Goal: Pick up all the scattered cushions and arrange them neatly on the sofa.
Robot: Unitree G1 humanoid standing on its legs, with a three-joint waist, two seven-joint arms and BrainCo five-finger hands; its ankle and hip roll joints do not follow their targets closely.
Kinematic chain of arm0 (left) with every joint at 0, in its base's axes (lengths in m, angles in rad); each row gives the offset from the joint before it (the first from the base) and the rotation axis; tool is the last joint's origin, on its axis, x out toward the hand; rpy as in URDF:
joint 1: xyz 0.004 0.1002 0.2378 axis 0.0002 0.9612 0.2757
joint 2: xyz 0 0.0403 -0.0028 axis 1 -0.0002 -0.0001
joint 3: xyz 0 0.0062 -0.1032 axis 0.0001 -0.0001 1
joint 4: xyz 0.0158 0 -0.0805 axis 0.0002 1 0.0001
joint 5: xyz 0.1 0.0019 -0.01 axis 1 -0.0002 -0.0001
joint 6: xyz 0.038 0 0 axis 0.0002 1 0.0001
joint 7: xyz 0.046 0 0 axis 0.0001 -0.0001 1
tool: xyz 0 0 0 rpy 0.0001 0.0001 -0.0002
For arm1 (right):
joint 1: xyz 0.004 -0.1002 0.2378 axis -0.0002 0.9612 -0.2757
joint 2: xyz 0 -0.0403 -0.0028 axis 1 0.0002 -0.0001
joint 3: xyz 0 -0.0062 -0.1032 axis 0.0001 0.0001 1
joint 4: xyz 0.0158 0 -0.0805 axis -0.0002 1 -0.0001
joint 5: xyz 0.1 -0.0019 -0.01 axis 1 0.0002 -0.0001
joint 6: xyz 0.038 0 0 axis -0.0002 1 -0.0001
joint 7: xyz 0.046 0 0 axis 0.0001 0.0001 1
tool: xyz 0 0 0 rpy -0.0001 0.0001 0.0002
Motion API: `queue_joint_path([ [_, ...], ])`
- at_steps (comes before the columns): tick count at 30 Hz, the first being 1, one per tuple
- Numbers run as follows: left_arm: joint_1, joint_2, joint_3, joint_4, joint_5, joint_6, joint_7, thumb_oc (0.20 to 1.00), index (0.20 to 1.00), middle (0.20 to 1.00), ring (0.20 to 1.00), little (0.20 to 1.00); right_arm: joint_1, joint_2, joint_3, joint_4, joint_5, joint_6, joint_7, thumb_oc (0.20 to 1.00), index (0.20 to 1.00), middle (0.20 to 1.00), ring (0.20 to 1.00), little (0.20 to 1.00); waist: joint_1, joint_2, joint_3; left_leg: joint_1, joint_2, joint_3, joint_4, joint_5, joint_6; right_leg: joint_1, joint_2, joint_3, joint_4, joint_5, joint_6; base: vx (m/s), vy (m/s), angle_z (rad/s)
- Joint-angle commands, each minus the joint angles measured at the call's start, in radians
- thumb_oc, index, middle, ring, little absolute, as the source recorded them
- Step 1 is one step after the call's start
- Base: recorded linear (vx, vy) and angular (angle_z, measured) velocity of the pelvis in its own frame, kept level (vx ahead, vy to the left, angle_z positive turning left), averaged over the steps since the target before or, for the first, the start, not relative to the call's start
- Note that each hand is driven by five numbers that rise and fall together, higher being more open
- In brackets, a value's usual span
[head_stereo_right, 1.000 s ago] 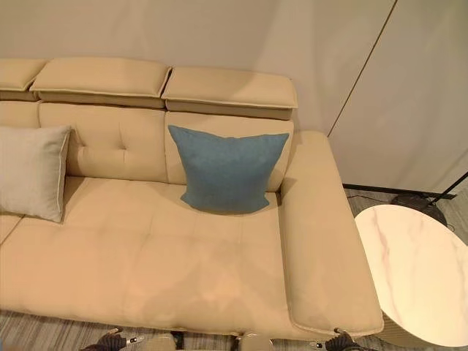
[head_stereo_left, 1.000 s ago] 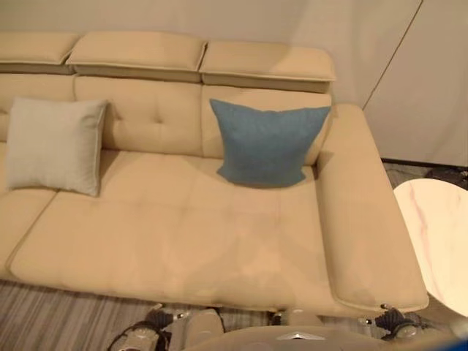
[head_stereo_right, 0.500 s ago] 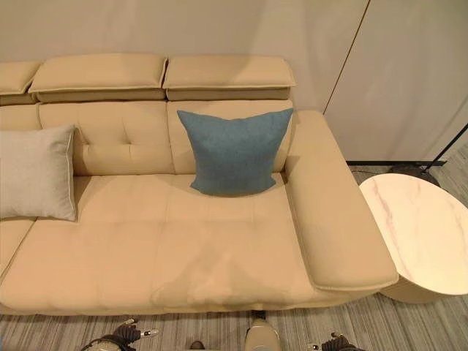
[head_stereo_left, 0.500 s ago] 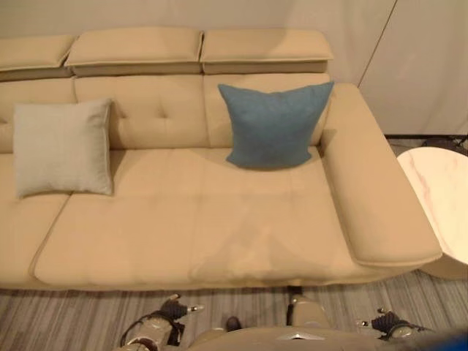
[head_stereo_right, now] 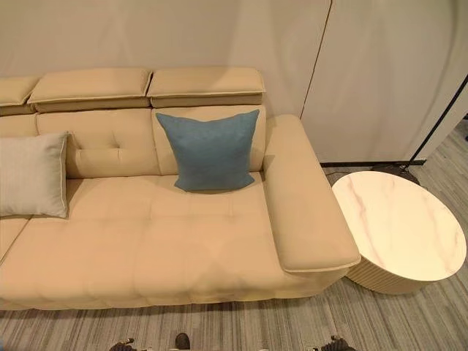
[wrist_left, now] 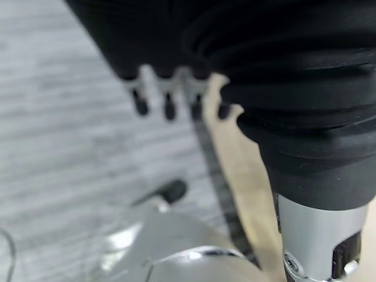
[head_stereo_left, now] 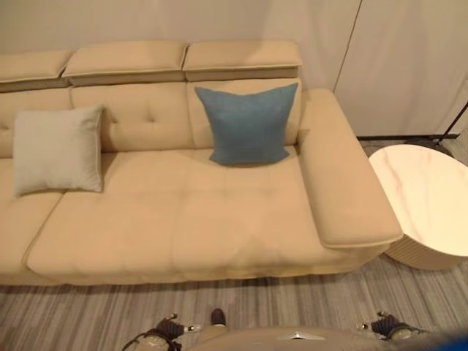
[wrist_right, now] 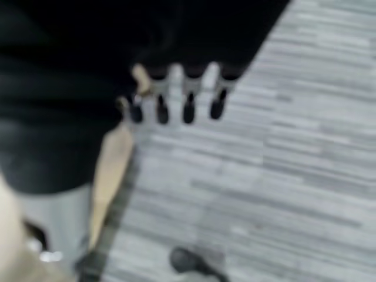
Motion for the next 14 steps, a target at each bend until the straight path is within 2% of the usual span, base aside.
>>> queue_joint_path([
  [1,-0.042,0.033,0.041,-0.012,0.034,-0.010,0.032,1.000,1.000,1.000,1.000,1.000,-0.047,-0.007,0.019,0.021,0.017,-0.003,-0.024,1.000,1.000,1.000,1.000,1.000,-0.013,-0.068,0.061,0.065,-0.062,-0.014,0.078,-0.264,0.027,0.126,-0.029,0.026,-0.326,0.245,0.146,-0.09,0.011,0.24],
  [2,-0.042,0.031,0.045,-0.008,0.034,-0.008,0.031,1.000,1.000,1.000,1.000,1.000,-0.046,-0.007,0.016,0.027,0.017,-0.003,-0.022,1.000,1.000,1.000,1.000,1.000,-0.016,-0.068,0.056,0.086,-0.053,-0.004,0.064,-0.273,0.026,0.121,-0.031,0.022,-0.331,0.248,0.147,-0.03,0.097,0.03],
  [3,-0.034,0.020,0.041,-0.005,0.035,-0.007,0.030,1.000,1.000,1.000,1.000,1.000,-0.035,-0.010,0.015,0.041,0.007,0.001,-0.025,1.000,1.000,1.000,1.000,1.000,-0.019,-0.053,0.046,0.112,-0.050,-0.031,0.014,-0.261,0.023,0.121,-0.021,0.022,-0.338,0.252,0.151,-0.03,0.097,0.16],
  [5,-0.033,0.017,0.040,-0.002,0.035,-0.007,0.033,1.000,1.000,1.000,1.000,1.000,-0.033,-0.010,0.010,0.047,0.004,0.003,-0.026,1.000,1.000,1.000,1.000,1.000,-0.024,-0.050,0.040,0.126,-0.048,-0.029,-0.020,-0.246,0.019,0.123,-0.021,0.019,-0.342,0.254,0.153,0.02,0.085,0.17],
  [10,-0.029,0.020,0.042,0.006,0.055,0.000,0.031,1.000,1.000,1.000,1.000,1.000,-0.021,0.001,0.012,0.062,-0.023,0.010,-0.025,1.000,1.000,1.000,1.000,1.000,-0.032,-0.037,0.006,0.202,-0.058,0.003,-0.149,-0.215,0.015,0.137,-0.022,0.012,-0.374,0.272,0.167,0.04,0.084,0.01],
  [14,-0.029,0.028,0.051,0.006,0.052,0.001,0.033,1.000,1.000,1.000,1.000,1.000,-0.025,0.009,0.012,0.066,-0.023,0.013,-0.028,1.000,1.000,1.000,1.000,1.000,-0.028,-0.035,0.000,0.241,-0.067,0.016,-0.193,-0.206,0.018,0.151,-0.032,0.008,-0.379,0.278,0.177,0.02,0.072,-0.11],
])
